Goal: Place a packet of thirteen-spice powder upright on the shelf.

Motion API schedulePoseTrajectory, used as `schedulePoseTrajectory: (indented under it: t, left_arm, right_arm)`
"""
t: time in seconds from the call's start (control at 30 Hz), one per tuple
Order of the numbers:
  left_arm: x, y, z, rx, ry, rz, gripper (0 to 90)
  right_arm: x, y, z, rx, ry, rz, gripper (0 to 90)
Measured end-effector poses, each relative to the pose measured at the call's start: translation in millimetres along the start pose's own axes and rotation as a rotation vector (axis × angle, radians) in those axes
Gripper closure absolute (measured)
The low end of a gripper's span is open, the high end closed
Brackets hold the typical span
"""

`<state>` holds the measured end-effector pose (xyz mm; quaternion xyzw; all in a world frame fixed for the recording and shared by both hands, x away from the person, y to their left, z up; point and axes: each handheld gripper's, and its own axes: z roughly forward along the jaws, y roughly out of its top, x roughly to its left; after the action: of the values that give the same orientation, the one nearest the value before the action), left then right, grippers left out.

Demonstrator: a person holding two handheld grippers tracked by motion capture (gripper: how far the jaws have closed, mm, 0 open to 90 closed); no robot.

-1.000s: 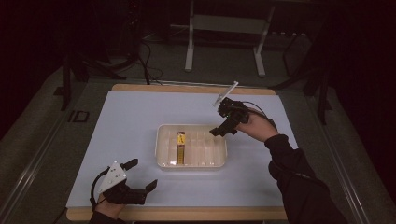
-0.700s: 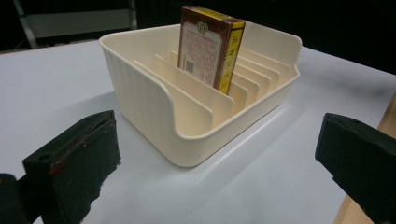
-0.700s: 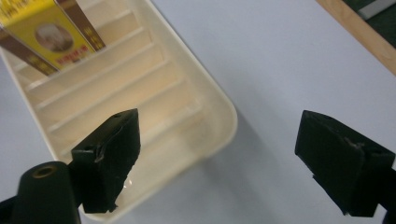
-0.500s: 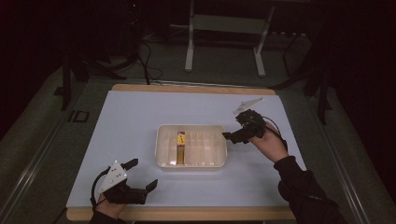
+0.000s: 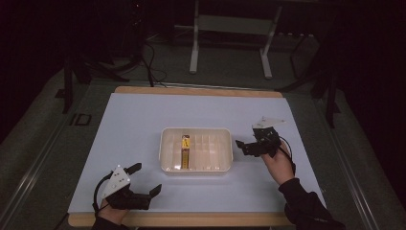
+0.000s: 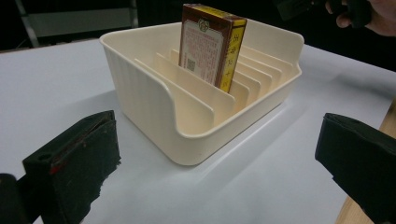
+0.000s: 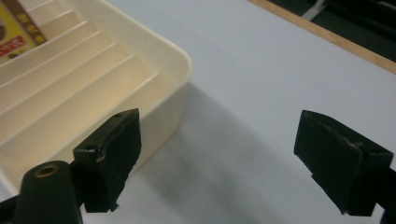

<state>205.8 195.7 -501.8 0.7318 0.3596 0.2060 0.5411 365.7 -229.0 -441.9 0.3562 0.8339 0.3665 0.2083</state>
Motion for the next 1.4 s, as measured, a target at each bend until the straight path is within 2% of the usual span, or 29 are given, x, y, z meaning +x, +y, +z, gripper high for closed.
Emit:
schedulePoseTrajectory:
  t: [0.27, 0.47, 0.57, 0.63, 0.7, 0.9, 1.07, 1.4]
  left_arm:
    - [-0.2, -0.2, 1.2, 0.005, -0.002, 0.0, 0.0]
    - [-0.6, 0.1, 2.1, 0.01, -0.011, 0.005, 0.0]
    - [-1.2, 0.3, 1.9, 0.007, -0.014, 0.008, 0.0]
    - [-1.2, 0.5, 1.8, 0.004, -0.016, 0.007, 0.0]
    - [-1.1, 0.9, 1.6, 0.002, -0.017, 0.004, 0.0]
    - [-2.5, 1.5, 1.9, 0.002, -0.022, 0.011, 0.0]
    - [-2.8, 1.6, 1.6, 0.004, -0.026, 0.013, 0.0]
    - [-2.6, 1.5, 2.0, 0.006, -0.028, 0.013, 0.0]
  right_arm:
    - [-5.3, -24.5, -7.7, -0.07, -0.093, 0.075, 14.4]
    - [-10.7, -36.9, -8.3, -0.087, -0.113, 0.13, 14.0]
    - [-11.9, -38.3, -8.7, -0.089, -0.122, 0.136, 14.1]
    - [-13.2, -39.7, -11.2, -0.112, -0.124, 0.149, 14.1]
    - [-12.7, -41.2, -11.5, -0.123, -0.138, 0.141, 14.1]
    - [-10.6, -46.0, -9.0, -0.127, -0.134, 0.135, 14.1]
    - [-7.8, -48.7, -6.5, -0.132, -0.113, 0.127, 14.1]
    - [-9.8, -51.2, -5.1, -0.132, -0.105, 0.141, 14.3]
